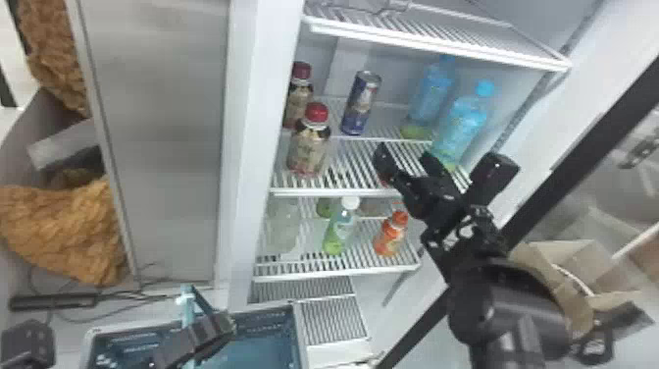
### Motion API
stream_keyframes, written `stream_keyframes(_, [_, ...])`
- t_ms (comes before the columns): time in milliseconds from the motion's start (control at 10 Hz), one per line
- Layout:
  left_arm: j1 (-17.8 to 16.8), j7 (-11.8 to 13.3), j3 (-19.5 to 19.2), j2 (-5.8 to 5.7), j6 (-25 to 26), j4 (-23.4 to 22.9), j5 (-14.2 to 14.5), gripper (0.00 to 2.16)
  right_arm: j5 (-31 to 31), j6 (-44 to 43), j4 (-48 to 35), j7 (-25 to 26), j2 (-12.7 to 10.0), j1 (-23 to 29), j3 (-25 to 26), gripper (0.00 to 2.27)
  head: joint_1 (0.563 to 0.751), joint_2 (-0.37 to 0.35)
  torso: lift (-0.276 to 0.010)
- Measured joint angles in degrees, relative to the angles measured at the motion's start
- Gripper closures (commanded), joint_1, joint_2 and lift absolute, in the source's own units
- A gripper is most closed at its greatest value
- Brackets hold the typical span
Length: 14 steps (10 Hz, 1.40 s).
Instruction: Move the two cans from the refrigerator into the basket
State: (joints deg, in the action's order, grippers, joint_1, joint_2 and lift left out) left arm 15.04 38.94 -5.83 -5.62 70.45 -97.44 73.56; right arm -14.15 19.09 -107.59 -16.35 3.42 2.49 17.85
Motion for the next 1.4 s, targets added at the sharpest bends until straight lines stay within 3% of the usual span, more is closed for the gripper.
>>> stream_keyframes(1400, [-0.94, -0.27, 0.25, -0.36, 0.0, 0.52, -0.09, 1.19, 6.04, 1.15, 24.97, 2.5, 2.29, -23.57, -5.25, 0.13, 0.695, -0.329, -0.031])
